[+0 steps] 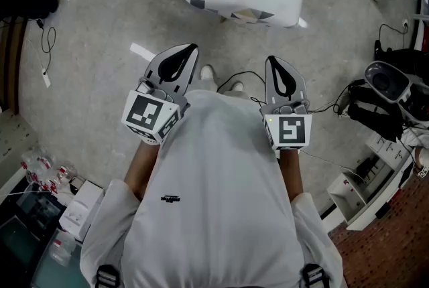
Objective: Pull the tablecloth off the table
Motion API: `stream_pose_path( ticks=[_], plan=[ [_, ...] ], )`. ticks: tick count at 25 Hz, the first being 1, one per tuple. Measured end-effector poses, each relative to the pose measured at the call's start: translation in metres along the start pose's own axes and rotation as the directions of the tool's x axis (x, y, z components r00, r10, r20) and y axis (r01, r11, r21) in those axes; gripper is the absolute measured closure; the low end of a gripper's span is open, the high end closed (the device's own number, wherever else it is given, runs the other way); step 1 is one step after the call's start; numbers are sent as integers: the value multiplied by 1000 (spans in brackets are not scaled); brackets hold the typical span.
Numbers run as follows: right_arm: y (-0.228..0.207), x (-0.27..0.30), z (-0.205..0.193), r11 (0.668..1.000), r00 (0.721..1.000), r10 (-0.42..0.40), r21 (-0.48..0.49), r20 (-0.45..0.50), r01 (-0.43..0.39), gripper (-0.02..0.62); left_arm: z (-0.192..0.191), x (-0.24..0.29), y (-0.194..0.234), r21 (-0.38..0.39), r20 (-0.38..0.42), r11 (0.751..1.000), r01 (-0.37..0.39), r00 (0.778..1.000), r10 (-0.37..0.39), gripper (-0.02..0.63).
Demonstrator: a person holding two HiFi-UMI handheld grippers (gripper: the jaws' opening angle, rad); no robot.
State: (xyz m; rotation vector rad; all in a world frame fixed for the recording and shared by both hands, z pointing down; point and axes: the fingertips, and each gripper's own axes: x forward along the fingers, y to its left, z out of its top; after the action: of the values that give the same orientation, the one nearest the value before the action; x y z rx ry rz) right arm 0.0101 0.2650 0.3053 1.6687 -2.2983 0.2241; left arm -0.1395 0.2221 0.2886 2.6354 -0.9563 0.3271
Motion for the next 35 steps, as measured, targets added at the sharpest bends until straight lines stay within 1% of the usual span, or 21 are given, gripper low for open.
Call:
stream_pose_path(
  ticks=[5, 8, 12, 16, 20, 23, 28, 32, 35],
  plan=[
    [-5, -13, -3, 1000, 1000, 2, -11, 25, -2, 583, -2, 0, -25, -4, 10, 1000, 3, 1000, -3, 600],
    [-2, -18, -4, 1000, 999, -15, -15, 37, 15, 583, -6, -4, -28, -18, 19, 1000, 8, 1000, -7, 600],
    [9, -25, -10, 999, 999, -39, 7, 35, 39, 583, -16, -13, -31, -8, 12, 999, 39, 999, -39, 600],
    [28, -22, -6, 998, 999, -28, 57, 45, 26, 583, -22, -23, -21, -3, -11, 998, 55, 998, -55, 600],
    [39, -12, -7, 997, 998, -65, 38, 12, 65, 583, -25, -36, -9, -13, -2, 998, 54, 999, -54, 600],
    [42, -4, 4, 997, 998, -60, 47, 20, 60, 583, -21, -41, 2, -20, 13, 999, 49, 999, -48, 600],
    [41, 14, 12, 998, 999, -42, 40, 8, 42, 583, -26, -36, 15, -59, 15, 997, 49, 999, -48, 600],
    [31, 31, 15, 997, 999, -47, 54, 7, 46, 583, -21, -22, 28, -63, 7, 997, 50, 999, -50, 600],
    [22, 49, 15, 997, 999, -34, 73, 2, 34, 583, -14, -4, 39, -55, -9, 997, 47, 999, -47, 600]
  ],
)
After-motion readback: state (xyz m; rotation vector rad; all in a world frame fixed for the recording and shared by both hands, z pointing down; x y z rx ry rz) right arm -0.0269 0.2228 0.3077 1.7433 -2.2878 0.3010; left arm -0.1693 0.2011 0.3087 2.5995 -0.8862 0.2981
